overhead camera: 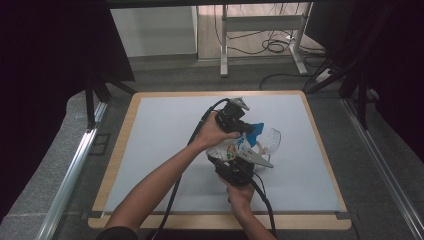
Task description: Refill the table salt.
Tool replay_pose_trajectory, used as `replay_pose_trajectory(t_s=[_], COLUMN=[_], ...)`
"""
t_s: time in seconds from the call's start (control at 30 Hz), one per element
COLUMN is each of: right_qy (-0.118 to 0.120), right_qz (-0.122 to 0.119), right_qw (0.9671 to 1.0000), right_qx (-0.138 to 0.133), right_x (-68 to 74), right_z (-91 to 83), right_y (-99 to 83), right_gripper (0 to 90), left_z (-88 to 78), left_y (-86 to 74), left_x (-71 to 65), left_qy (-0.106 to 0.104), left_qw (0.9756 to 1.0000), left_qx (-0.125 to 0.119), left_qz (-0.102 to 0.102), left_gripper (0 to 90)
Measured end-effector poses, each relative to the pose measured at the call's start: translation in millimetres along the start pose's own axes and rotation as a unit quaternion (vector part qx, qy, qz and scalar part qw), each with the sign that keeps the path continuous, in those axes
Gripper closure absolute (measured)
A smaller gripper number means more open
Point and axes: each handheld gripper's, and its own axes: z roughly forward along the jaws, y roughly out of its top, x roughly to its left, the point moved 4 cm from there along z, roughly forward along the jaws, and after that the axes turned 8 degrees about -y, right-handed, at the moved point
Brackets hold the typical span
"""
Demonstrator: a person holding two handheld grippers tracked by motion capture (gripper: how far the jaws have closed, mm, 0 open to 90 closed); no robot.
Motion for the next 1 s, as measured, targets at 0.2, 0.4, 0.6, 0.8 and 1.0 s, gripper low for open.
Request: replay_pose_trajectory(t_s=[0.2, 0.4, 0.6, 0.8, 1.0], right_qy=[0.001, 0.000, 0.001, 0.000, 0.000], right_qz=[0.000, -0.001, 0.001, 0.003, 0.004], right_qw=[1.0000, 1.0000, 1.0000, 1.0000, 1.0000], right_qx=[0.001, -0.001, -0.001, -0.002, -0.002], right_x=[1.7, 1.4, 0.7, 0.3, 2.0], right_z=[0.7, 0.7, 1.0, 1.2, 0.5], right_y=[-0.3, 0.2, 0.0, 0.1, 1.1], right_gripper=[63.3, 63.3, 63.3, 63.3, 63.3], left_z=[-1.3, -1.0, 0.1, 0.9, -1.0], left_y=[-0.8, 0.2, 0.0, 0.8, 1.1], left_x=[0.3, 0.1, 1.1, 0.9, 0.0], left_qy=[-0.001, -0.001, -0.001, -0.001, -0.002], left_qw=[1.0000, 1.0000, 1.0000, 1.0000, 1.0000], left_qx=[0.000, 0.001, 0.004, 0.005, 0.004], left_qz=[-0.002, -0.001, 0.000, -0.001, -0.001], left_gripper=[89.6, 89.6, 89.6, 89.6, 89.6])
